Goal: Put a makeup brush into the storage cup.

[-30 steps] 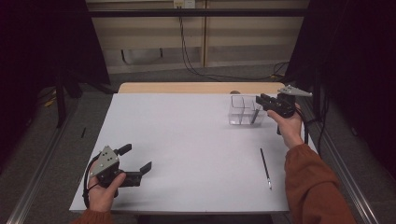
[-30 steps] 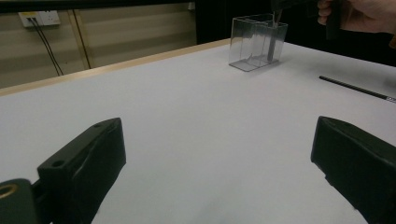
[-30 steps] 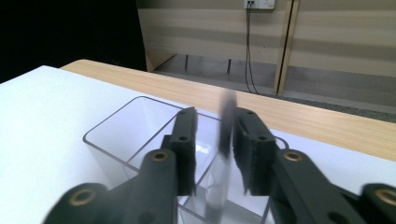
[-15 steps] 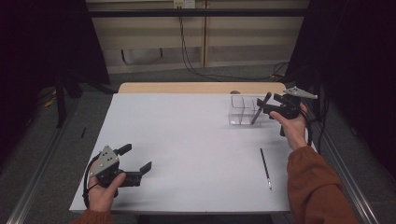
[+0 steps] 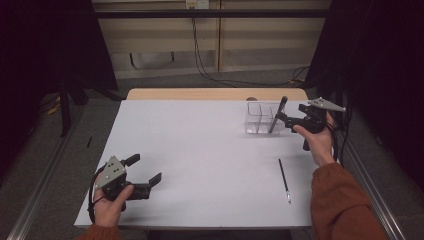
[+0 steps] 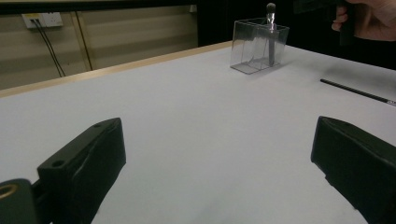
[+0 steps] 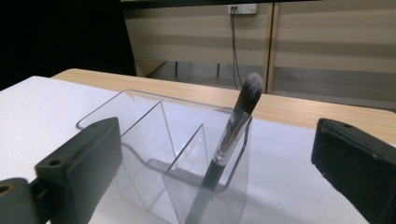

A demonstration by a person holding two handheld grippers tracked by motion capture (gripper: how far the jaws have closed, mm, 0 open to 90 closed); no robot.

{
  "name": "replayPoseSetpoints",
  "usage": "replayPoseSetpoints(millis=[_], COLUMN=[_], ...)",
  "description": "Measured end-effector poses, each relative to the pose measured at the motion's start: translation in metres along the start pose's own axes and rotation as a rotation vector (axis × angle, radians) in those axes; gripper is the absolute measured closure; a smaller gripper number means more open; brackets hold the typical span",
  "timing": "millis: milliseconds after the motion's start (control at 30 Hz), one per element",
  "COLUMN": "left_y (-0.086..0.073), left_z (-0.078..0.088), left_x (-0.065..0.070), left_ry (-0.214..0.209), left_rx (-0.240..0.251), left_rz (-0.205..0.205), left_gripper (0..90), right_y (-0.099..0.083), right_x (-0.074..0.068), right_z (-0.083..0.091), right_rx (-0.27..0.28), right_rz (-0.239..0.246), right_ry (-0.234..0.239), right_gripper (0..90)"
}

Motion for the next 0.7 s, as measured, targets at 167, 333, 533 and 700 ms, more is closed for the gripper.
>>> replayPoseSetpoints(millis=[167,333,533,700], left_y=[0.000,0.000,0.001,0.001], left_z=[0.000,0.000,0.000,0.001], left_x=[0.000,0.000,-0.001,-0.001], left_ry=[0.003,0.002,0.005,0.006], left_rx=[0.002,0.000,0.006,0.006], left_rz=[0.001,0.001,0.003,-0.003], left_gripper=[3.1,3.1,3.2,3.2], right_y=[-0.004,-0.003,-0.007,-0.008], right_x=[0.001,-0.003,-0.006,-0.011], right_z=[0.007,0.017,0.026,0.038], right_rx=[0.005,0.013,0.017,0.013], right_rz=[0.009,0.020,0.015,0.039], right_ry=[-0.003,0.005,0.004,0.000], right_gripper=[0.0,0.5,0.6,0.2])
Point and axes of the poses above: each handheld gripper's, and its own axes: z roughly backward along the jaws, y roughly out of its top, x roughly to its right, the point moved 7 cm from there along -z, roughly forward along the jaws, and after that the axes turned 5 degrees about -y, right-handed, at the moved point
